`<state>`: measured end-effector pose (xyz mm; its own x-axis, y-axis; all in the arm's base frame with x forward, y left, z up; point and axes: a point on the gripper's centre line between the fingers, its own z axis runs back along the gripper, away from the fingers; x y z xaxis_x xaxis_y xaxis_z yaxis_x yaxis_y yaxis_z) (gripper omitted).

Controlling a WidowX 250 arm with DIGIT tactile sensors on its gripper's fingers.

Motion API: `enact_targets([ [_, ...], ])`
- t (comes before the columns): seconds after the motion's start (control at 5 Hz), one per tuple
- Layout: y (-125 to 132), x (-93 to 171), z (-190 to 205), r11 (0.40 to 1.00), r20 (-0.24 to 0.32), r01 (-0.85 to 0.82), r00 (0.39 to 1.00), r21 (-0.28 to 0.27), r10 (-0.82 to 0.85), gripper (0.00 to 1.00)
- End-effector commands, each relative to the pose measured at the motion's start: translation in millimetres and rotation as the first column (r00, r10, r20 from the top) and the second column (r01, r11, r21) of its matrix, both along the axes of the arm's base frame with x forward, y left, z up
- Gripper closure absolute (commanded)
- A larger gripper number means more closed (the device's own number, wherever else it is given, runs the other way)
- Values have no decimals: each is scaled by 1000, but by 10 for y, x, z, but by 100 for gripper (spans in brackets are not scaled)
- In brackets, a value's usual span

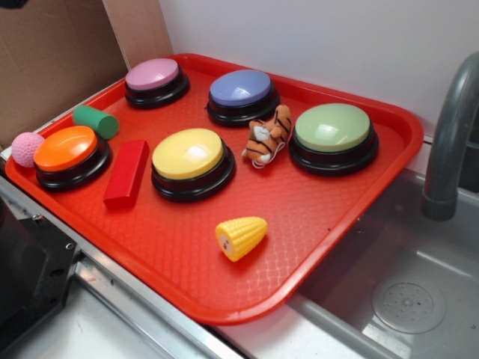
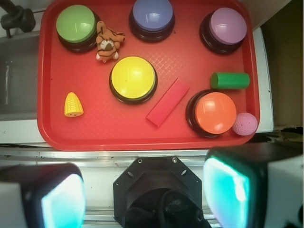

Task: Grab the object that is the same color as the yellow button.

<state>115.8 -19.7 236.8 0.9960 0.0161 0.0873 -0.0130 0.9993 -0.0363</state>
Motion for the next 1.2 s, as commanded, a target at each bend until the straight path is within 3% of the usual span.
enact_targets([
  [0.0,0,0,0,1000,0,0,1000,0,0,0],
  [0.2,-180,123,-203,998,42,-65,997,14,64,0],
  [0.4,-346,316,-406,991,47,-123,992,53,121,0],
  [0.6,-562,456,-690,997,55,-67,996,-39,69,0],
  [0.8,-805,560,-1060,996,26,-43,999,-81,45,0],
  [1.0,-1046,649,-1420,987,27,-6,1000,-160,10,0],
])
